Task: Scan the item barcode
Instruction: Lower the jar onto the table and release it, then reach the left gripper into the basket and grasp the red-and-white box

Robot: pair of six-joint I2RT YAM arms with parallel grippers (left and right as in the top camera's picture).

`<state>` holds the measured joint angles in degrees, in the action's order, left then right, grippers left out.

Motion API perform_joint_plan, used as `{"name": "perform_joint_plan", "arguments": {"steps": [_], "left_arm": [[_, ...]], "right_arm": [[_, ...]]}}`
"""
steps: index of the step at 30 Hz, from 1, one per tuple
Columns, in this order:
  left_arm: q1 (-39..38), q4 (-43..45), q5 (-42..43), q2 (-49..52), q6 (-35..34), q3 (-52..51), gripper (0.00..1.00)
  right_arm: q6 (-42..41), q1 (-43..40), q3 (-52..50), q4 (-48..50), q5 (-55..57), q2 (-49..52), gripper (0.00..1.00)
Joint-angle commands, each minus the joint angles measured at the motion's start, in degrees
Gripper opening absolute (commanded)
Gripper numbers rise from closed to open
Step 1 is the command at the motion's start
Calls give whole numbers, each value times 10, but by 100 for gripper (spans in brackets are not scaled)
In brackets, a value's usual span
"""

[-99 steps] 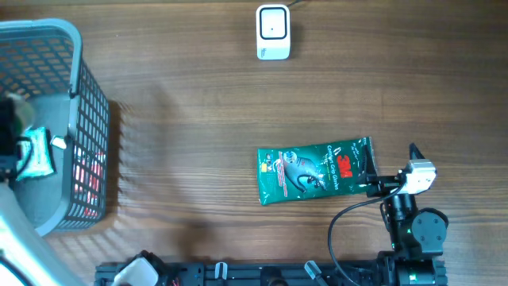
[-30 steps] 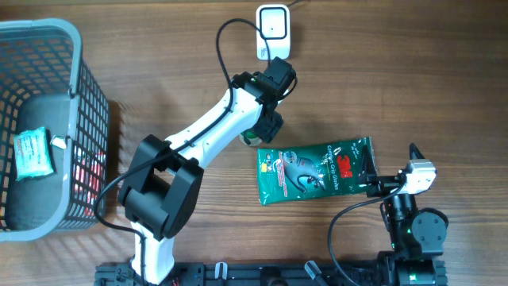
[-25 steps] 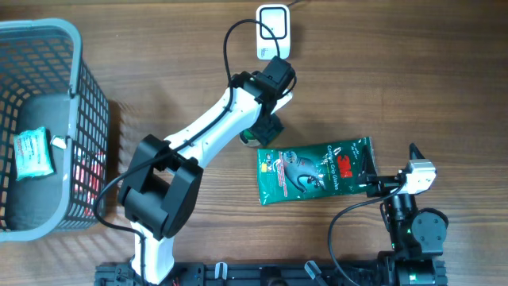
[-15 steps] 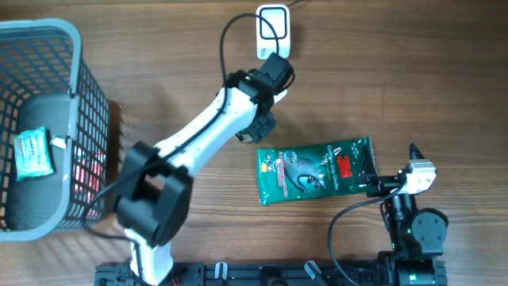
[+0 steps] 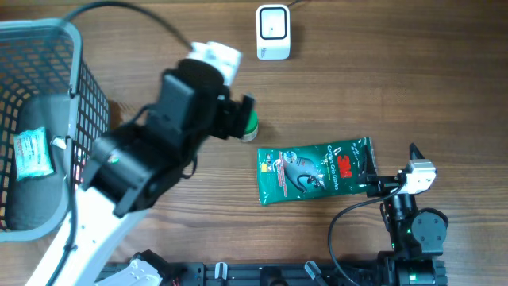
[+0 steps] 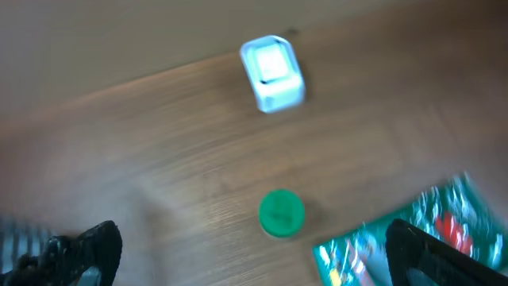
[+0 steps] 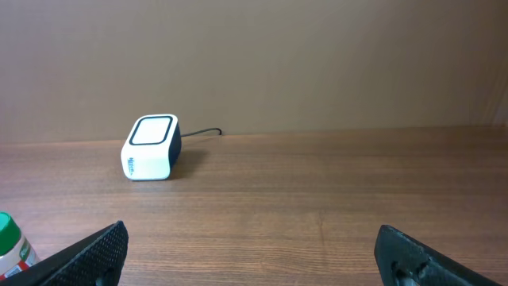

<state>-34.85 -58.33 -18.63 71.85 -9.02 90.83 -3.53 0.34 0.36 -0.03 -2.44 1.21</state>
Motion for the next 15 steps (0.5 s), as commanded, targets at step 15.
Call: {"name": "perform_joint_plan", "arguments": {"steps": [15], "left_arm": [[418, -71, -68, -150, -381, 4, 100]], "right_arm": [[5, 2, 0, 2, 9, -3, 100]]}}
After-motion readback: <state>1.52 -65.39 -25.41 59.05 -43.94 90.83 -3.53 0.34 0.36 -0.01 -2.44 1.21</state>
